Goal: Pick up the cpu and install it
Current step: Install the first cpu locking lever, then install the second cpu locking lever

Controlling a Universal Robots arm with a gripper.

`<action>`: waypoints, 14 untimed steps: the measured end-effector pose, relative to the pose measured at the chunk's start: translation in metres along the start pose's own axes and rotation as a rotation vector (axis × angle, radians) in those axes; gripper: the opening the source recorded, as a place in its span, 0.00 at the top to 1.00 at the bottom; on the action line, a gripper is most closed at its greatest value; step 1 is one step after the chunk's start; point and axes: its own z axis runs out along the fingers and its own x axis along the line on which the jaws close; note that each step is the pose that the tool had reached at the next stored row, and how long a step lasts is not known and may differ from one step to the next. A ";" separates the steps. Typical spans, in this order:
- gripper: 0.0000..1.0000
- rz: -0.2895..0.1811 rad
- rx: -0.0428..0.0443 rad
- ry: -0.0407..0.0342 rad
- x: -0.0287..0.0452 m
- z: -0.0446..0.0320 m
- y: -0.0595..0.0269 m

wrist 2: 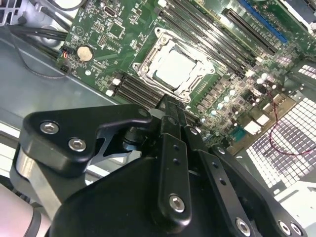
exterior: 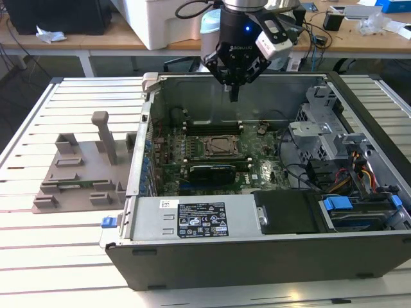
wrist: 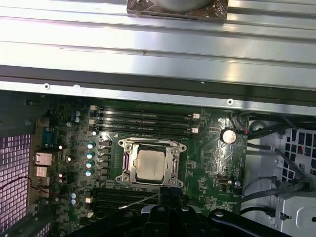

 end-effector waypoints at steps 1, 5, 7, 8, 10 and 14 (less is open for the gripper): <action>0.89 0.000 0.0000 0.0001 0.0000 0.0000 0.0000; 0.89 0.000 0.0000 0.0001 0.0000 -0.0001 0.0000; 0.89 0.000 -0.0009 0.0001 0.0003 0.0000 -0.0037; 0.89 0.000 -0.0034 -0.0001 0.0006 0.0003 -0.0079; 0.89 0.000 -0.0162 -0.0011 0.0014 0.0024 -0.0188; 0.89 0.000 -0.0454 -0.0033 0.0035 0.0115 -0.0360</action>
